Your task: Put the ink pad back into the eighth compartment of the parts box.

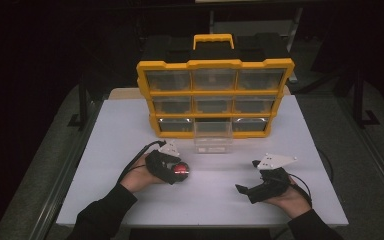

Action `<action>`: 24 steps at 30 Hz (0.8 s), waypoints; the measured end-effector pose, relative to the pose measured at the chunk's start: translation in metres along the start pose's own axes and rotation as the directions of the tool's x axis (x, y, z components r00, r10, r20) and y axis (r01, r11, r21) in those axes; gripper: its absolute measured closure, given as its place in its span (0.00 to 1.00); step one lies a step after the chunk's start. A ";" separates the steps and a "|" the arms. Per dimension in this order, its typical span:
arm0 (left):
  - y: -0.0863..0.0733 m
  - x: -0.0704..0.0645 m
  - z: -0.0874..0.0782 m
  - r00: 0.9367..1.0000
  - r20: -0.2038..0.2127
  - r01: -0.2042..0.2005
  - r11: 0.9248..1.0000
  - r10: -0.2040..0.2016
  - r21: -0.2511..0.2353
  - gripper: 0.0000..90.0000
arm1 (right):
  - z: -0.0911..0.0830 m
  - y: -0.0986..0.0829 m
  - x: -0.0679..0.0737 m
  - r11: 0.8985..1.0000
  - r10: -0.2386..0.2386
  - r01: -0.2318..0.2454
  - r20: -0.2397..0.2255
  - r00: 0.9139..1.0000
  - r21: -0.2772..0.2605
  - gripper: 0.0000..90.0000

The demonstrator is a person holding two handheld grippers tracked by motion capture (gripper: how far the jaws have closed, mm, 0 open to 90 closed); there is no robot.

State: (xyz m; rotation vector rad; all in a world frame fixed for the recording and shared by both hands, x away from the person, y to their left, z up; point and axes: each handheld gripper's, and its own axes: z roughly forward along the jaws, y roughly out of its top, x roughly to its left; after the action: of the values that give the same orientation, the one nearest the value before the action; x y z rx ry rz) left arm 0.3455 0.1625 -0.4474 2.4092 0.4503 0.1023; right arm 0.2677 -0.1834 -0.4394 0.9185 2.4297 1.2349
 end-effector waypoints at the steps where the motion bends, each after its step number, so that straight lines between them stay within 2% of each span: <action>1: 0.000 0.000 -0.002 1.000 0.002 -0.002 1.000 0.002 -0.001 0.33 | 0.000 0.000 0.000 1.000 0.000 0.000 0.000 1.000 0.000 0.00; 12: 0.004 -0.002 -0.008 1.000 0.013 -0.011 1.000 0.011 -0.005 0.33 | 0.003 -0.002 0.002 1.000 -0.002 0.002 0.001 1.000 0.017 0.00; 24: 0.008 -0.001 -0.015 0.999 0.041 -0.017 1.000 0.017 -0.005 0.33 | 0.006 -0.002 -0.001 1.000 0.006 -0.006 -0.008 1.000 -0.008 0.00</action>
State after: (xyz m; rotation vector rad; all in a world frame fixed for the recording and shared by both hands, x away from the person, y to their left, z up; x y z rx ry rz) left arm 0.3437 0.1661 -0.4307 2.4066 0.4106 0.0610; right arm 0.2700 -0.1816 -0.4447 0.9213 2.4276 1.2523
